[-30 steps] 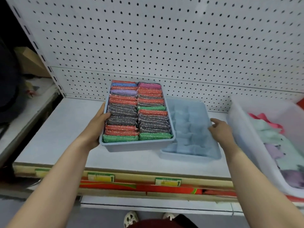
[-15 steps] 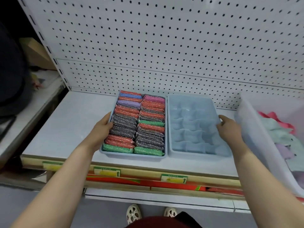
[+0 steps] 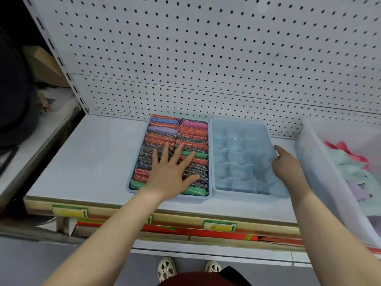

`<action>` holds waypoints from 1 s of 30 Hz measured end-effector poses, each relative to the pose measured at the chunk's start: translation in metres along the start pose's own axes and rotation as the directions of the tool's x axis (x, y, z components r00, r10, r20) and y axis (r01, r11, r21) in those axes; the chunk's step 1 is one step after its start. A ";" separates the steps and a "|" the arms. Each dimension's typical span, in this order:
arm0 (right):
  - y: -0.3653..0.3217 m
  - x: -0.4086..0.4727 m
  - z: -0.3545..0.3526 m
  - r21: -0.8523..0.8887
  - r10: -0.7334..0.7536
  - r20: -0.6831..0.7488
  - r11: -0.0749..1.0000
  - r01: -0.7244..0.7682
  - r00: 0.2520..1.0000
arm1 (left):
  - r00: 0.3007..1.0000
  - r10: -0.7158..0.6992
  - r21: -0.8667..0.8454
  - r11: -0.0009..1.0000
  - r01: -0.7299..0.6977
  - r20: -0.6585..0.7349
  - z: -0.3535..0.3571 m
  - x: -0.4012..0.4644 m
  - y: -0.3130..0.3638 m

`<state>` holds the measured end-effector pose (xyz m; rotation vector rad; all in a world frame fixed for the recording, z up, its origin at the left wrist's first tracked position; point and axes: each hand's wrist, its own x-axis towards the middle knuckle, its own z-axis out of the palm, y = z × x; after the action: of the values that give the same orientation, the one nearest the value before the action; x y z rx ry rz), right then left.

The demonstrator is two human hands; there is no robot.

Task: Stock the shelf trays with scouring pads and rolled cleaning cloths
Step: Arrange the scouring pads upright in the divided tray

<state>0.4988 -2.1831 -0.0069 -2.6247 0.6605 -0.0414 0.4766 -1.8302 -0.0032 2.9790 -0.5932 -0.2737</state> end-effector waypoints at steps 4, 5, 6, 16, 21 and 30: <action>-0.003 0.000 0.001 -0.030 -0.001 -0.008 1.000 0.001 1.000 | 0.999 -0.044 0.003 0.999 0.044 -0.018 0.001 0.017 -0.010; -0.005 0.001 0.001 -0.038 -0.002 -0.010 0.999 0.002 1.000 | 0.999 -0.046 0.007 0.999 0.046 -0.013 0.000 0.021 -0.011; -0.006 0.002 0.002 -0.045 -0.002 -0.013 0.999 0.002 1.000 | 0.999 -0.043 0.013 0.999 0.043 -0.006 -0.002 0.024 -0.012; -0.006 -0.002 -0.002 -0.184 -0.092 -0.046 0.979 0.082 0.995 | 0.962 0.211 -0.101 0.968 -0.231 -0.175 -0.009 0.024 0.032; 0.004 -0.007 -0.012 -0.361 -0.159 -0.029 0.922 0.138 0.987 | 0.971 0.234 0.014 0.972 -0.234 -0.037 0.000 0.045 0.063; 0.019 0.000 -0.025 -0.476 -0.112 -0.028 0.875 0.085 0.993 | 0.967 0.247 0.049 0.969 -0.244 -0.068 0.006 0.066 0.091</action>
<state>0.4874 -2.2085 0.0072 -3.1423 0.6149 0.0226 0.5014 -1.9394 -0.0082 2.8965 -0.9580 -0.1321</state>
